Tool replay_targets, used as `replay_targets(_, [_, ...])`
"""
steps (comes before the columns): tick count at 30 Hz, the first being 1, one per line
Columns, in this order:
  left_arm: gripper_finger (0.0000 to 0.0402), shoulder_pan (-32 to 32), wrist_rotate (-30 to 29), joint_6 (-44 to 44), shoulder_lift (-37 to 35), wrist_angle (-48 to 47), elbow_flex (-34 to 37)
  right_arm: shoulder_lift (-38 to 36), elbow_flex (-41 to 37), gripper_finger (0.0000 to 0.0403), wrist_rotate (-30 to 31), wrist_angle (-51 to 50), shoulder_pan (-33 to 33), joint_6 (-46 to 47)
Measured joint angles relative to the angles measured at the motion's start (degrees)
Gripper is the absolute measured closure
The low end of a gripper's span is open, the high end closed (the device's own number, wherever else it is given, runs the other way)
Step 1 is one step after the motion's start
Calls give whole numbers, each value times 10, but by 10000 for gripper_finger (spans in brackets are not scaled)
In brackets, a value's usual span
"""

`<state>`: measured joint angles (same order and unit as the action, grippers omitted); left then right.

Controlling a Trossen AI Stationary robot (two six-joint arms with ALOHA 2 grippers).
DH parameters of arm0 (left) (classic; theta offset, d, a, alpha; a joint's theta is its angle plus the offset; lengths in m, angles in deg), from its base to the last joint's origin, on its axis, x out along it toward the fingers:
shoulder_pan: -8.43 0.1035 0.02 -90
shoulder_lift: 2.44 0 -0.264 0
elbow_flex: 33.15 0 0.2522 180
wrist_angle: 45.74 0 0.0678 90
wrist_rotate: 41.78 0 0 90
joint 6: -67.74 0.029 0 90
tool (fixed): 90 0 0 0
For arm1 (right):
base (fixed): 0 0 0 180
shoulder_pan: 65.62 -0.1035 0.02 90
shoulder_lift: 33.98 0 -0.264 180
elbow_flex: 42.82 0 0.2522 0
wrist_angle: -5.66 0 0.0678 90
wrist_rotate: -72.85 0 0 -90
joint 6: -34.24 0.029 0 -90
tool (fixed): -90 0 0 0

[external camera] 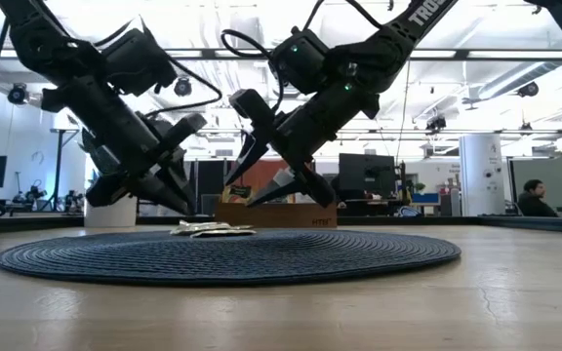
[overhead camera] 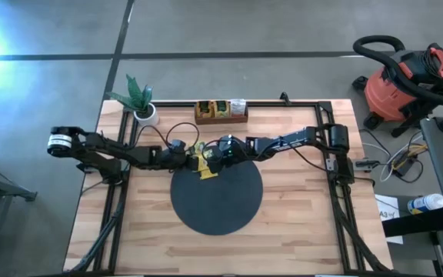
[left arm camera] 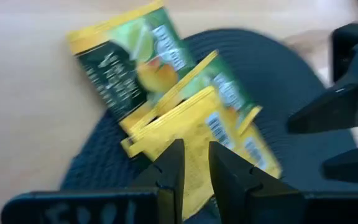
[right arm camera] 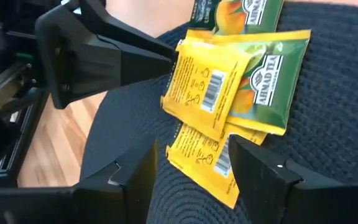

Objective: Pick & Place Tea
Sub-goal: Put the yellow tea bag into the middle section of the wooden organizer

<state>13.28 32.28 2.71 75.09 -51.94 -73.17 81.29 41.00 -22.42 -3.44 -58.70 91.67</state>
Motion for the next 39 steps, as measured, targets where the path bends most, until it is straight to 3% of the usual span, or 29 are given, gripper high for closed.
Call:
replay_targets(6, [333, -2, -10, 0, 3, -57, 6, 0, 0, 206, -12, 1, 0, 23])
replay_targets(20, [333, 1, -14, 0, 62, 31, 9, 37, 1, 207, -19, 7, 6, 44])
replay_targets(39, [333, 1, 11, 24, 86, 46, -12, 42, 7, 222, -28, 6, 6, 50])
